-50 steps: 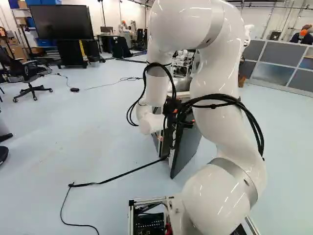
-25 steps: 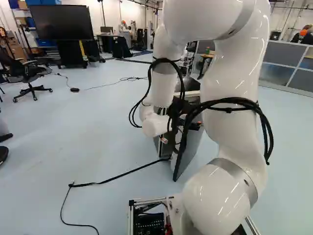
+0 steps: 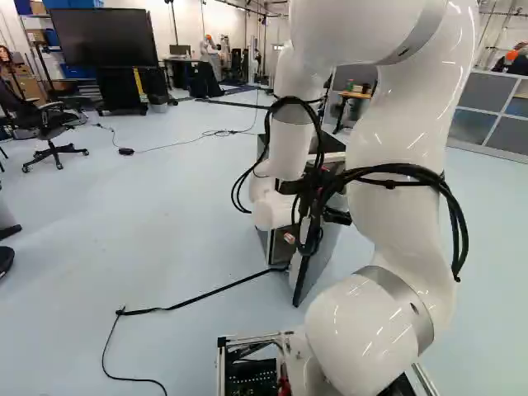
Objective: Grab a drink from the fridge
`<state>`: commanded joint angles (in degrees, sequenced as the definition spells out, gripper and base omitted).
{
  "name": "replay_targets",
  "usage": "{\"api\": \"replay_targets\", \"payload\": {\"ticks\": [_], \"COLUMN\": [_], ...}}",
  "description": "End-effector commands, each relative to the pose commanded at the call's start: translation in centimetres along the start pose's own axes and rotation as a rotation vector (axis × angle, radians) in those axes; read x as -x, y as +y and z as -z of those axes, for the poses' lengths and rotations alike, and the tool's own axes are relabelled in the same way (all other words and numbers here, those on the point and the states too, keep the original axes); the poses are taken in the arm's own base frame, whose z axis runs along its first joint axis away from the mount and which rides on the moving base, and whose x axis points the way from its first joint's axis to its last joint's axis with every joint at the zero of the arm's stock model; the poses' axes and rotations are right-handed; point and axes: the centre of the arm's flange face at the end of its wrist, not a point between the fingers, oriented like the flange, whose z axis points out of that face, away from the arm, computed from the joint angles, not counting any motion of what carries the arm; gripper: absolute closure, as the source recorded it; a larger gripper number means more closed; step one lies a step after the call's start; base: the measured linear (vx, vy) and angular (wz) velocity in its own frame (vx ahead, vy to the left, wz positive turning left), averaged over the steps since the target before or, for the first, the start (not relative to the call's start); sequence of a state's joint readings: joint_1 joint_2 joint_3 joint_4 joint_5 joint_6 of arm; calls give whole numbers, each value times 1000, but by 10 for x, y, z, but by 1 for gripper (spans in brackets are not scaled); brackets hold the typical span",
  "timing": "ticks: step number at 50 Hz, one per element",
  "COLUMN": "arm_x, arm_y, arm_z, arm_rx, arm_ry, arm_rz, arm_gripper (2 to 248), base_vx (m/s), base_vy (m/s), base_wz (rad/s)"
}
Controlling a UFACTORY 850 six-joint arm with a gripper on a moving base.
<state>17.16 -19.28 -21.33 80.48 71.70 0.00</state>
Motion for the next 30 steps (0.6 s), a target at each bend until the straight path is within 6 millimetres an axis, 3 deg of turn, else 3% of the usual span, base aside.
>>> {"api": "replay_targets", "payload": {"ticks": [30], "arm_x": [-13], "arm_y": [41], "arm_z": [-35], "arm_rx": [259], "arm_ry": [4], "arm_rz": [-76], "arm_gripper": [3], "base_vx": [0], "base_vy": [0], "base_wz": [0]}}
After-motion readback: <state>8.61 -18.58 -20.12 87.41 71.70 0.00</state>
